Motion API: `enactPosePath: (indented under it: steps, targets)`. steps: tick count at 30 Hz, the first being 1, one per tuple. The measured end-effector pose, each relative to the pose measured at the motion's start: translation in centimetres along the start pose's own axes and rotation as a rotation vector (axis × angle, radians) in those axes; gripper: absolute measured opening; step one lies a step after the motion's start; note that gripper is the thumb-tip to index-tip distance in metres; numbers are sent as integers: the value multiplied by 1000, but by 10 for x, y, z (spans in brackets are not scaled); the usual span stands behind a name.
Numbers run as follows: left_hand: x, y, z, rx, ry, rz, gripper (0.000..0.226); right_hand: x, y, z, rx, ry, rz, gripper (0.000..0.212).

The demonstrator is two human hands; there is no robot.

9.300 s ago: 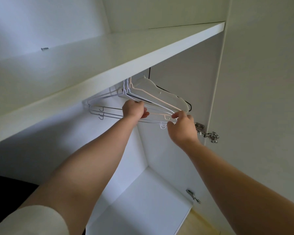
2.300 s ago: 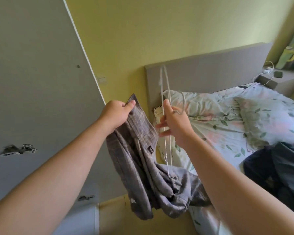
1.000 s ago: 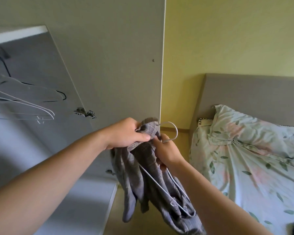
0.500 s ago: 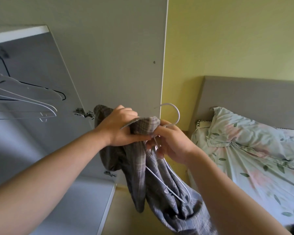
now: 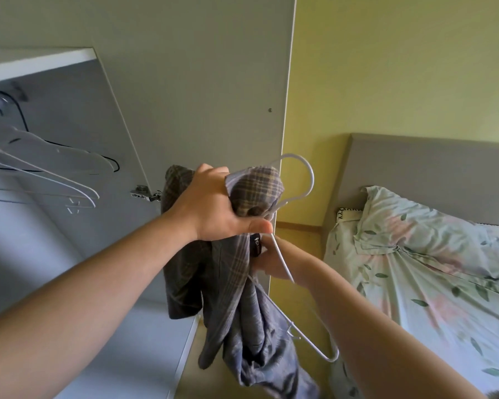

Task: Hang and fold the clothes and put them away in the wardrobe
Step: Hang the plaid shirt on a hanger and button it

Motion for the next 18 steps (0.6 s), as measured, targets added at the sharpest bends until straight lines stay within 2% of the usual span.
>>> enactPosePath:
  steps: [2,3,5,7,8,10,13,15,17,18]
  targets:
    - [-4,-2,0,10,-27,71,91,-7,0,2,50,-45,-109,29]
    - [-6,-6,0,45,-42,88,84,-11,0,3,59,-64,-129,24]
    - [-12,-18,-2,155,-55,47,60,-15,-8,3,134,-101,-148,8]
    - [-16,-27,-7,251,-29,-14,33,-16,-24,3,266,-119,-102,14]
    - [-18,-31,-11,292,-21,-9,28,-15,-31,2,326,-128,-37,14]
    - [-19,-40,-19,365,-7,40,38,-15,-39,1,369,-166,31,13]
    - [-29,-41,-19,335,16,56,32,-3,-22,8,165,-146,-115,33]
    - [-39,-40,-15,281,-24,76,27,16,-8,11,9,-73,-336,32]
    - [-45,-38,-13,237,-57,110,24,32,-5,13,-25,-27,-470,24]
    - [-47,-38,-14,222,-66,122,24,37,-6,14,-10,-7,-489,28]
Point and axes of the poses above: each hand's wrist, its own z-axis towards the middle knuckle, its own y-axis out of the palm, x = y × z, the point moved 10 cm from there along z, towards the middle knuckle, and after that the axes turned 8 degrees about x, right-handed, at the moved point
